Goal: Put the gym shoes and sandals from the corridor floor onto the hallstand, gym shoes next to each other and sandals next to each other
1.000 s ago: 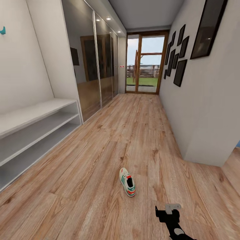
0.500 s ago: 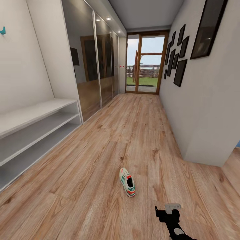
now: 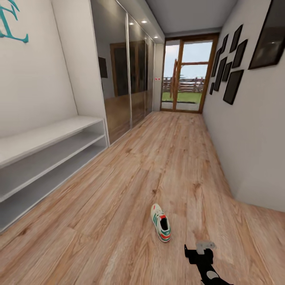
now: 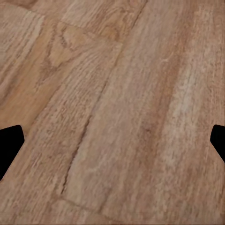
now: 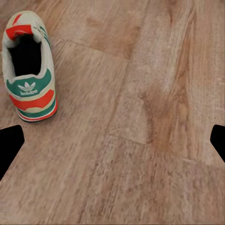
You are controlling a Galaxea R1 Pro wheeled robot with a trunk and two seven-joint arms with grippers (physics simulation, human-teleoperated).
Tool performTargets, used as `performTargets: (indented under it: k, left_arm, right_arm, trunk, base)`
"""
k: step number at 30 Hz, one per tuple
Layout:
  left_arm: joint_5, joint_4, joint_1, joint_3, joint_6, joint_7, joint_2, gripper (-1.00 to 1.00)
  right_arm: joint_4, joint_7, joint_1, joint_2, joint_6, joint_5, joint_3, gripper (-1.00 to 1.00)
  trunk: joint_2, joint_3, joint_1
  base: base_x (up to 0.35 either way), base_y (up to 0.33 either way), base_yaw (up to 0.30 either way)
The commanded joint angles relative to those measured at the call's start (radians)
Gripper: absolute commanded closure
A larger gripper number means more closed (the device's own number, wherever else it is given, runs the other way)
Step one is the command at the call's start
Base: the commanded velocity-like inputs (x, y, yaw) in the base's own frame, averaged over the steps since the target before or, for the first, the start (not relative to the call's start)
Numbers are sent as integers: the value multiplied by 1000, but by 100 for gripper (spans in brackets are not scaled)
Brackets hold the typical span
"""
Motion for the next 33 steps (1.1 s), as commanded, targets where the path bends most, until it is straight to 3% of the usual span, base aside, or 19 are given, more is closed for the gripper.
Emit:
performTargets:
  k: [1,20,33]
  left_arm:
    - [9,1,-1,3,1,-10,0,-100]
    - [4,1,-1,1,-4,-10,-7,-100]
    - [4,-17,-8,-5,-6,-10,-13,-100]
  right_arm:
    - [1,-6,0,0,-2,4,4,-100]
    - [0,-6,-1,1,-2,4,4,-100]
    - [-2,-5,-1,1,-2,2,3,-100]
  trunk:
    - [0,-1,0]
    - [0,-7,0]
    - [0,-22,0]
  base:
    - [288,-36,268]
    - [274,-159,258]
    - [156,-177,170]
